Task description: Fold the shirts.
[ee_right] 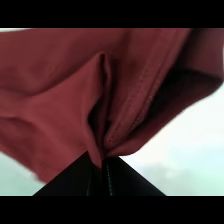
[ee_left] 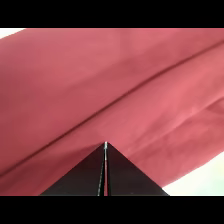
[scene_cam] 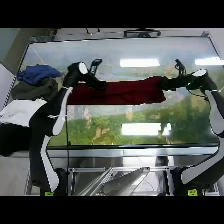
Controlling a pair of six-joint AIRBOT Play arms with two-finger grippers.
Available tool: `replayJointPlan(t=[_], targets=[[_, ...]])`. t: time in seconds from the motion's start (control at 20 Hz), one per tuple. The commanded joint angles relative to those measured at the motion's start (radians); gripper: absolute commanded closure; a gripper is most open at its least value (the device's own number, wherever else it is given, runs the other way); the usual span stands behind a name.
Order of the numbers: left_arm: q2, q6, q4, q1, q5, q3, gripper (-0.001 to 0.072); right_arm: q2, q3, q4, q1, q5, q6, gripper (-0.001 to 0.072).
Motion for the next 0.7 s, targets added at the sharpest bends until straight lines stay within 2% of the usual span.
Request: replayJointPlan(t=[0.0, 0.2, 0.35, 0.5, 0.65], targets=[[-0.052, 0.0, 0.002, -0.122, 0.145, 0.001, 0.0708, 0.087, 0.047, 0.001, -0.013, 0.105, -0.002, 0.0691], [-0.084, -0.013, -0.017, -0.193, 0.214, 0.001, 0.07, 0.13, 0.177, 0.001, -0.01, 0.275, 0.025, 0.0691], [-0.09, -0.011, -0.15, -0.204, 0.274, 0.01, 0.069, 0.135, 0.251, 0.0, -0.01, 0.34, 0.058, 0.0691], [-0.054, -0.011, -0.156, -0.196, 0.191, 0.097, 0.069, 0.135, 0.296, 0.001, -0.007, 0.364, 0.098, 0.0691], [0.126, -0.005, -0.147, -0.138, 0.081, 0.073, 0.0689, 0.136, 0.335, 0.087, 0.061, 0.34, 0.129, 0.069]])
